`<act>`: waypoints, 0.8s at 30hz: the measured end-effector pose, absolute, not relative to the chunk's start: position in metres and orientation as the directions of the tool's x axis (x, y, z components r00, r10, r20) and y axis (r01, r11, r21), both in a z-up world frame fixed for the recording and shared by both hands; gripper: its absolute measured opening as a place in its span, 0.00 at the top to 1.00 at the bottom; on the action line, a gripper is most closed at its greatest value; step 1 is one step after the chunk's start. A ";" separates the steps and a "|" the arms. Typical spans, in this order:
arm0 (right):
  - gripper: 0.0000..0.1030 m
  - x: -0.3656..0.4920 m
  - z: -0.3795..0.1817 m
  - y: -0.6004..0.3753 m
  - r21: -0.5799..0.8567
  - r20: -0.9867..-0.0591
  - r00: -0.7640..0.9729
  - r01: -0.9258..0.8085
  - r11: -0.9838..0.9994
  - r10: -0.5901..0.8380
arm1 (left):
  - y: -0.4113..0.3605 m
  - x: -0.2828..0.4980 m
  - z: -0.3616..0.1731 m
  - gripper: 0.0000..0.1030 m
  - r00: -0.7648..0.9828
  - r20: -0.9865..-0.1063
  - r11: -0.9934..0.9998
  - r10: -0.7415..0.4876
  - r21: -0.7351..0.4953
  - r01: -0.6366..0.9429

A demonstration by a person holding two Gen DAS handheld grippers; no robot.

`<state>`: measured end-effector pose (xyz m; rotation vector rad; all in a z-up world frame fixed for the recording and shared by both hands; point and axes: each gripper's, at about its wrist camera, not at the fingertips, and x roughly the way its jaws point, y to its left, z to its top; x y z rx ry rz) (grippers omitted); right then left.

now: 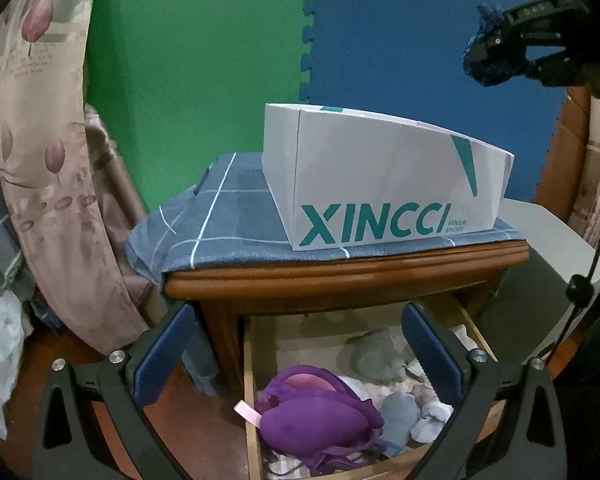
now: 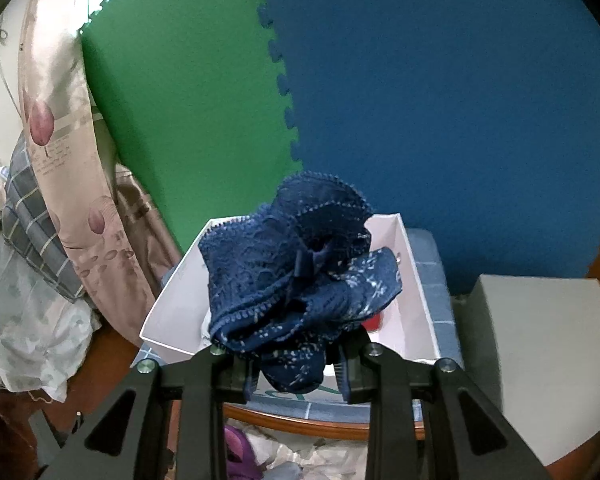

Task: Take underwear out of drawer
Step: 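Lift the navy lace panties with the right gripper and carry them over the box, then release the navy panties into the box while the left gripper reaches into the drawer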

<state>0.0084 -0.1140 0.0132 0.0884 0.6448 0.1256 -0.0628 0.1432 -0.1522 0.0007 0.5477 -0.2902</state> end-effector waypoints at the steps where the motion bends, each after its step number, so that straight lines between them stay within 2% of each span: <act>1: 0.72 0.014 0.009 -0.114 0.128 -0.601 0.786 -0.085 0.988 0.145 | 0.143 -0.062 -0.153 0.01 0.811 -0.517 0.959 -0.273 -0.082 0.271; 10: 0.72 0.049 -0.027 -0.120 0.158 -0.653 0.743 -0.057 0.986 0.148 | 0.144 -0.054 -0.158 0.01 0.784 -0.548 0.956 -0.291 -0.128 0.265; 24: 0.69 0.079 -0.073 -0.122 0.110 -0.721 0.685 -0.033 0.993 0.103 | 0.134 -0.050 -0.166 0.01 0.752 -0.587 0.951 -0.299 -0.117 0.286</act>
